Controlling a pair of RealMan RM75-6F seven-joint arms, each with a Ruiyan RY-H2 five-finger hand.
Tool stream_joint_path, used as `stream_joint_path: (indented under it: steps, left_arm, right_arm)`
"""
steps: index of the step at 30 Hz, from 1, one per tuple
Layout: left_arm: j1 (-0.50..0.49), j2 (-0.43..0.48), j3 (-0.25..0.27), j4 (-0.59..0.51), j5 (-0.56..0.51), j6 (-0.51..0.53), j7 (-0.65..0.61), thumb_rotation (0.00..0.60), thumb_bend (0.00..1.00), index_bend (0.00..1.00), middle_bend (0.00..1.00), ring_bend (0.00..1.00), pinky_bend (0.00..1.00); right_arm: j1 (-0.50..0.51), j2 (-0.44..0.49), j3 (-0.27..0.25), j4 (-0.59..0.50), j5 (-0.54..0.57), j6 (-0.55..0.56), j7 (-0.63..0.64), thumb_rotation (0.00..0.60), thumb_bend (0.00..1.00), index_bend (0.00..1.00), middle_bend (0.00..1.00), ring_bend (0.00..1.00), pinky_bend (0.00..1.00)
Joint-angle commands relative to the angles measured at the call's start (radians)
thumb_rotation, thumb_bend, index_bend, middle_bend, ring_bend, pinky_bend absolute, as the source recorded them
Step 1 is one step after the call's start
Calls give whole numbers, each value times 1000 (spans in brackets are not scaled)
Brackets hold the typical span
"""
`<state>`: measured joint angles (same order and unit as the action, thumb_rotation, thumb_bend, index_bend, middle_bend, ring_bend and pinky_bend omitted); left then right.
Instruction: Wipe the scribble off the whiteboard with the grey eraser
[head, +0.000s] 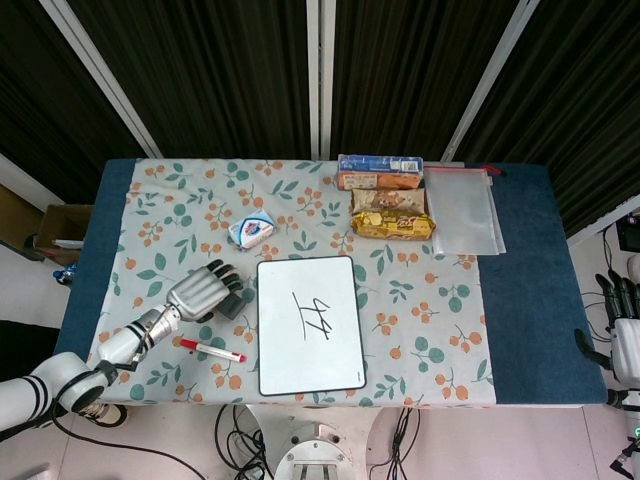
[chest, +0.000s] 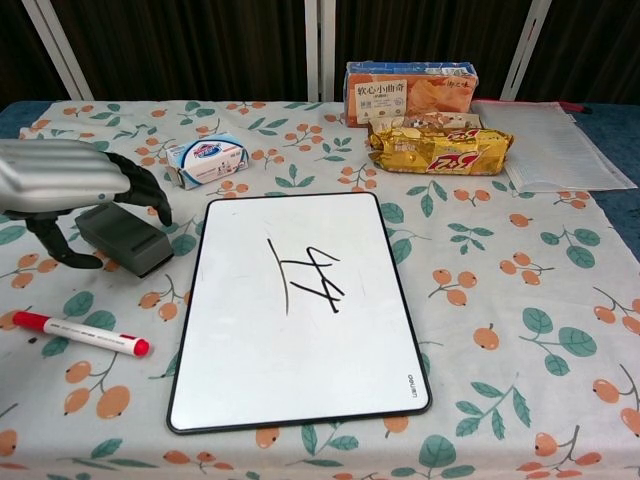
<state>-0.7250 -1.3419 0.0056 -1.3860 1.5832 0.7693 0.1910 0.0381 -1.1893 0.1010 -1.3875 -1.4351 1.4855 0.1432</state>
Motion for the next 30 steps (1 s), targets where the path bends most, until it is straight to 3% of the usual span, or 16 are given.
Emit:
stream_joint_path:
  steps: [1, 19, 30]
  left_arm:
    - [-2, 3, 5, -3, -8, 0, 3, 600, 246, 241, 210, 133, 167]
    - [-7, -12, 27, 20, 0, 51, -51, 600, 285, 306, 285, 220, 276]
    - [-6, -19, 48, 50, 19, 77, -102, 600, 293, 354, 336, 248, 290]
  right_arm:
    - [0, -1, 1, 1, 1, 0, 1, 600, 232, 0, 0, 0, 0]
    - [4, -5, 3, -7, 4, -6, -22, 600, 233, 0, 0, 0, 0]
    - [13, -2, 1, -26, 3, -18, -51, 600, 234, 0, 0, 0, 0]
